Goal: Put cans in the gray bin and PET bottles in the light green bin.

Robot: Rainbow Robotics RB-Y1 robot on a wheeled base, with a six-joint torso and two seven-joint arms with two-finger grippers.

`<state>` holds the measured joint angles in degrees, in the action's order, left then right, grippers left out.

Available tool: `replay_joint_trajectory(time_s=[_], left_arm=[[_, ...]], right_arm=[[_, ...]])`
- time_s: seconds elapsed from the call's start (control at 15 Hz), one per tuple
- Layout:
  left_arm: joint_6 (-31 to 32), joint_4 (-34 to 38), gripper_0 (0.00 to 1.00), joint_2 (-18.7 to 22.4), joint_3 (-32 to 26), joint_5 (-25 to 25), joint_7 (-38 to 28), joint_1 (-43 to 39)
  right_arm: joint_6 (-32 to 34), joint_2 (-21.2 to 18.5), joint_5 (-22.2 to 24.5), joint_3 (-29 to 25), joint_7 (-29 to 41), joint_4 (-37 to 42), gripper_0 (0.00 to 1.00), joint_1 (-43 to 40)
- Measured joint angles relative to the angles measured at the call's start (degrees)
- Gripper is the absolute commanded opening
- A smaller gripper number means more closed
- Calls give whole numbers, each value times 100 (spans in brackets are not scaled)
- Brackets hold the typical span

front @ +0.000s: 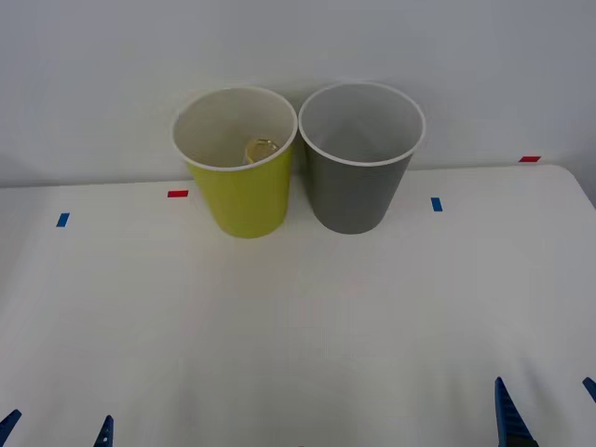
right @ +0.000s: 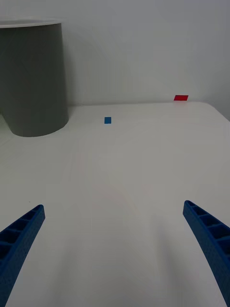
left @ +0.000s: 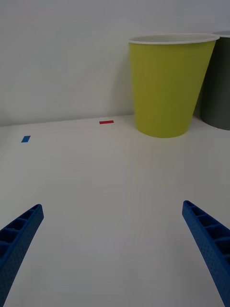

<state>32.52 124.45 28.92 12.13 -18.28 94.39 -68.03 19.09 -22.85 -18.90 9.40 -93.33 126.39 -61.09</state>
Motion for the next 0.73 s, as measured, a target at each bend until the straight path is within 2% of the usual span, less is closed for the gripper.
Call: replay_joint_trajectory(time_s=[0.73], left_arm=[[0,0,100,0,0,0,0,0]], right_arm=[[-1,0,0,0,0,0,100,0]])
